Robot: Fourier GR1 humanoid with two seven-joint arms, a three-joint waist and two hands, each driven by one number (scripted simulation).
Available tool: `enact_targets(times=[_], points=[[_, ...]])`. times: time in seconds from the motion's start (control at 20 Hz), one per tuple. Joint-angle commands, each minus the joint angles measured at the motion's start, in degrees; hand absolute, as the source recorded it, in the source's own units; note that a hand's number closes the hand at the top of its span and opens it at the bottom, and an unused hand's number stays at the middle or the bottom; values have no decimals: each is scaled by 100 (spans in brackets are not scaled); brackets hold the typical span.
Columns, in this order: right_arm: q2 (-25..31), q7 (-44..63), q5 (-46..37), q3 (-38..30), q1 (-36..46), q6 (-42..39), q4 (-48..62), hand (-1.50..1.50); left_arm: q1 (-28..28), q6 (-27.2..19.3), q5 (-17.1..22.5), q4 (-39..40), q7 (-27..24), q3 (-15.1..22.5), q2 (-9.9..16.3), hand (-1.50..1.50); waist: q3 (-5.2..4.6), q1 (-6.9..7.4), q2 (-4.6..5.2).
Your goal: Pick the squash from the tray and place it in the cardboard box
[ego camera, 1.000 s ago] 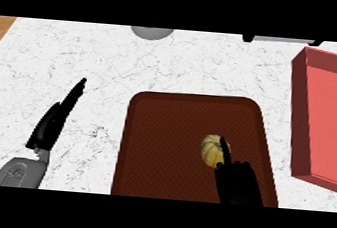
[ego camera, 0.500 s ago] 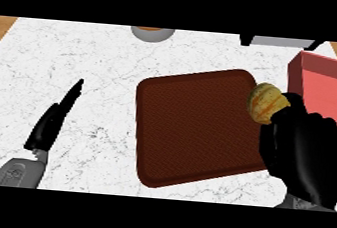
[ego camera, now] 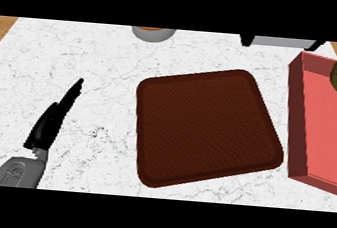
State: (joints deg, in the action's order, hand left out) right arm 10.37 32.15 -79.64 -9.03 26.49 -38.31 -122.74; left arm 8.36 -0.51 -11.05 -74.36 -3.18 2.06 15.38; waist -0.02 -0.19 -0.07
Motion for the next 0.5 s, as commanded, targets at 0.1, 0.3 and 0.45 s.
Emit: enact_targets(times=[0.1, 0.3, 0.45], points=[[871, -625, 699, -1497, 40, 302, 860, 150, -23, 129, 10, -54, -49, -120, 87, 0, 5, 20, 8], [1067, -744, 635, -1380, -186, 447, 1470, 150, 120, -104, -266, 80, 90, 32, -205, 0, 3, 16, 13], [1214, -1206, 815, -1739, -647, 860, 2110, 150, -43, 142, -63, -93, -35, -146, 19, 0, 5, 29, 16]])
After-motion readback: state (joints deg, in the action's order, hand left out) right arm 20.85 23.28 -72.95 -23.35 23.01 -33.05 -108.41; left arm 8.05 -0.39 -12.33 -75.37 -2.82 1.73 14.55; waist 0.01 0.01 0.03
